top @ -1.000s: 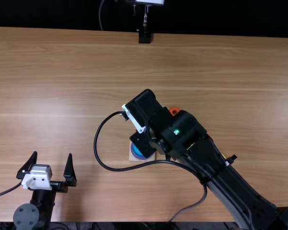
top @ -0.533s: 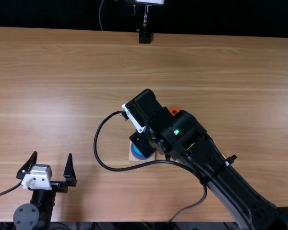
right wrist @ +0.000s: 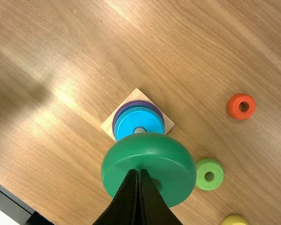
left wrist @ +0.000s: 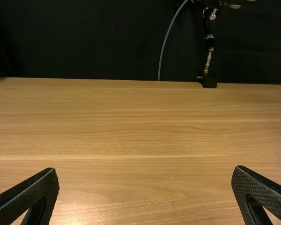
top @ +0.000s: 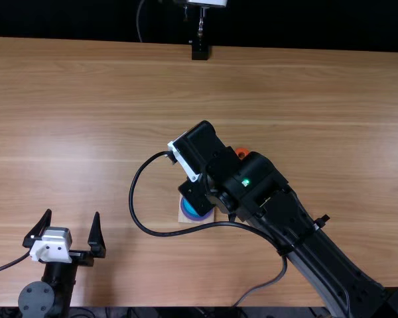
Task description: Build the Hanoi tower: stack the rings onto the peg from bottom to top in this color order: purple, dark blue, light blue, dark green, light green, yellow, orange.
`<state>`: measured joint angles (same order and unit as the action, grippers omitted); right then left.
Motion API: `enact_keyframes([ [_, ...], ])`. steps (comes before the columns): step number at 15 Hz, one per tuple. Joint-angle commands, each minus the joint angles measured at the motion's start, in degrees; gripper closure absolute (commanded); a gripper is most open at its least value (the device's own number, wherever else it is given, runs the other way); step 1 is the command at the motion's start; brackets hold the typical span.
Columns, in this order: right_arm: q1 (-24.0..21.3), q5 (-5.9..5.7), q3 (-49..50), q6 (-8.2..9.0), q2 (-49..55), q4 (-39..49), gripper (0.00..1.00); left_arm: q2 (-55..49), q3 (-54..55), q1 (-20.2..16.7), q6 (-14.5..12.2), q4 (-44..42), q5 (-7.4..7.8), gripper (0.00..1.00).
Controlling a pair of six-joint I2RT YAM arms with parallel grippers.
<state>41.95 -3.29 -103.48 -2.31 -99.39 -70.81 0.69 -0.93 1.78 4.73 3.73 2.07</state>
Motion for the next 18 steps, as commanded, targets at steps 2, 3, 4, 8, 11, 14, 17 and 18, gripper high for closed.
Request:
enact_keyframes([
  [2, -0.2, -0.61, -1.8, -0.33, 0.8, 0.0, 1.00, -0.7, 0.9, -0.4, -0.3, 1.0, 0.47, 0.00],
  [3, -0.2, -0.61, -1.8, -0.44, 0.7, 0.2, 1.00, -0.7, 0.9, -0.4, -0.3, 1.0, 0.47, 0.00],
  [4, -0.2, -0.61, -1.8, -0.44, 0.7, 0.4, 1.00, -0.7, 0.9, -0.4, -0.2, 1.0, 0.47, 0.00],
  [8, -0.3, -0.61, -1.3, -0.44, 0.4, 5.9, 1.00, -0.7, 0.9, -0.4, -0.2, 1.0, 0.47, 0.00],
  [11, -2.0, -0.40, -0.8, -0.44, 0.4, 6.6, 1.00, -0.7, 0.9, -0.4, -0.3, 1.0, 0.47, 0.00],
  [14, -2.1, -0.40, -1.8, -0.54, 0.4, 6.6, 1.00, -0.7, 0.9, -0.4, -0.3, 1.0, 0.47, 0.00],
  [17, -2.0, -0.51, -1.5, -0.44, 0.6, 5.9, 1.00, -0.7, 0.9, -0.4, -0.2, 1.0, 0.47, 0.00],
  [18, -2.0, -0.61, -1.1, -0.44, 0.7, 5.6, 1.00, -0.7, 0.9, -0.4, -0.3, 1.0, 0.47, 0.00],
])
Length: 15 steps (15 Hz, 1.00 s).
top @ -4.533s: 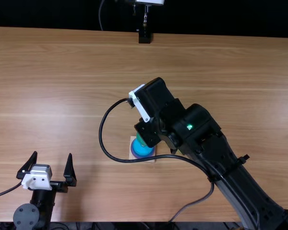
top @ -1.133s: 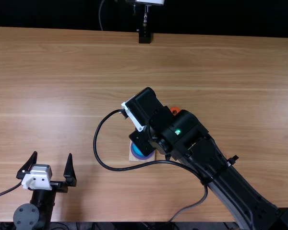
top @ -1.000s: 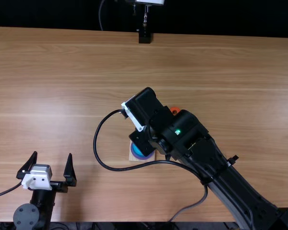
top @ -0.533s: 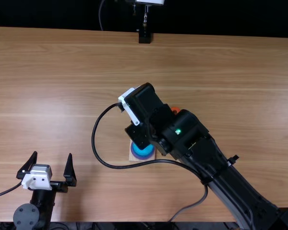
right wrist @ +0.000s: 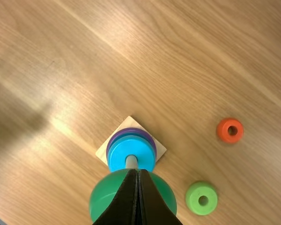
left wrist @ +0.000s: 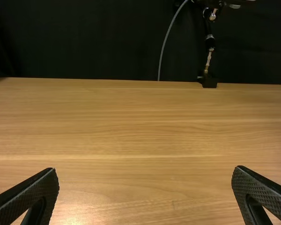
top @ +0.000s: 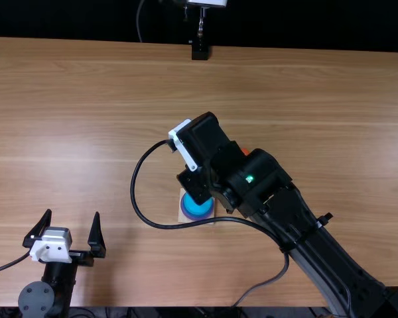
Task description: Build the Hanoi tower: stack the rings onto the peg from bottom to top in this color order: purple, dark blue, light blue, dark green, light green, yellow, orange.
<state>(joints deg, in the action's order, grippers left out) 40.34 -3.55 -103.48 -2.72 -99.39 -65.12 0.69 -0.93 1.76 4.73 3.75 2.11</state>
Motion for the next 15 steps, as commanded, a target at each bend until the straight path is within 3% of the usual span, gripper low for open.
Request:
enact_keyframes([
  [1, -0.3, -0.46, -0.7, -0.13, 0.7, -0.1, 1.00, -0.7, 0.9, -0.4, -0.3, 1.0, 0.42, 0.00],
  [15, -0.4, -0.46, 2.3, -0.44, 1.0, -1.9, 1.00, -0.7, 0.9, -0.4, -0.2, 1.0, 0.42, 0.00],
])
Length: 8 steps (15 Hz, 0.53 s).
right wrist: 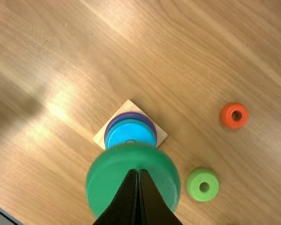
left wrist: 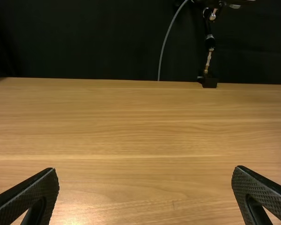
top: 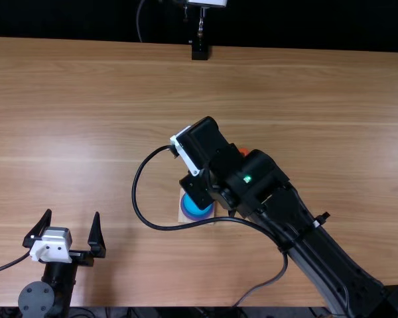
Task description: Build the Hanoi tower: stack the rings onto the peg from bottom to top in this color order: purple, dark blue, light blue, dark green, light green, yellow, orange.
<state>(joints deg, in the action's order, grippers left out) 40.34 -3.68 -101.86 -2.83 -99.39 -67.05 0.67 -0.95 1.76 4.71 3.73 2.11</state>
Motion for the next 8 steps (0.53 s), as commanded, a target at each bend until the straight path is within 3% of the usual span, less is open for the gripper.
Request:
enact_keyframes([
  [1, -0.4, -0.32, 0.6, -0.33, 0.9, 0.0, 1.00, -0.7, 1.0, -0.4, -0.3, 1.0, 0.42, 0.00],
  [6, -0.4, -0.32, 0.5, -0.12, 0.9, 0.6, 1.00, -0.7, 1.0, -0.4, -0.3, 1.0, 0.42, 0.00],
  [8, -0.5, -0.85, 0.4, 0.09, 0.8, 1.0, 0.36, -0.7, 1.0, -0.4, -0.2, 1.0, 0.42, 0.00],
])
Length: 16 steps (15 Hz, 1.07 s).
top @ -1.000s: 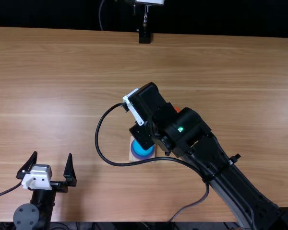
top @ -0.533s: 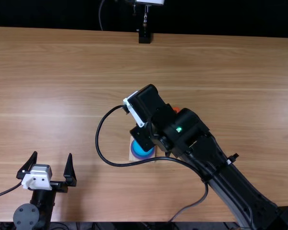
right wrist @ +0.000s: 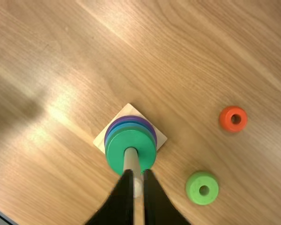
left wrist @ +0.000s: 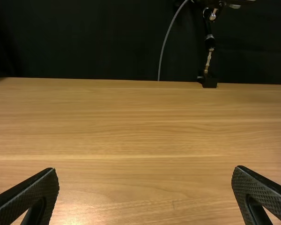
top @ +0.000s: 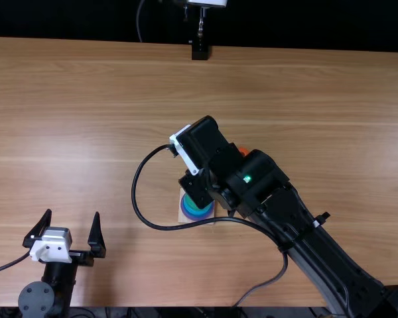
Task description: Build the Hanoi tower: stack the rings onto the peg from bottom to top in this color order: purple, dark blue, light blue, dark green, light green, yellow, orange.
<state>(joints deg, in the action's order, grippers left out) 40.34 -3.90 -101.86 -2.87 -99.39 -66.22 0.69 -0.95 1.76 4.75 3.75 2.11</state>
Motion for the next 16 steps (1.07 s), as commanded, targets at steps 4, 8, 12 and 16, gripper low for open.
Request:
enact_keyframes([
  [4, -7.1, -5.91, 2.7, -0.08, 0.8, 1.1, 0.00, -0.7, 1.0, -0.4, -0.3, 1.0, 0.42, 0.00],
  [8, -17.3, -5.59, 9.2, 0.87, 0.9, 14.2, 0.00, -0.7, 1.0, -0.4, -0.2, 1.0, 0.42, 0.00],
  [12, -18.2, -1.48, 22.9, 8.89, 0.9, 19.5, 0.00, -0.7, 1.0, -0.4, -0.3, 1.0, 0.42, 0.00],
  [16, -19.3, 3.27, 31.4, 16.80, 0.9, 21.4, 0.00, -0.7, 1.0, -0.4, -0.2, 1.0, 0.42, 0.00],
])
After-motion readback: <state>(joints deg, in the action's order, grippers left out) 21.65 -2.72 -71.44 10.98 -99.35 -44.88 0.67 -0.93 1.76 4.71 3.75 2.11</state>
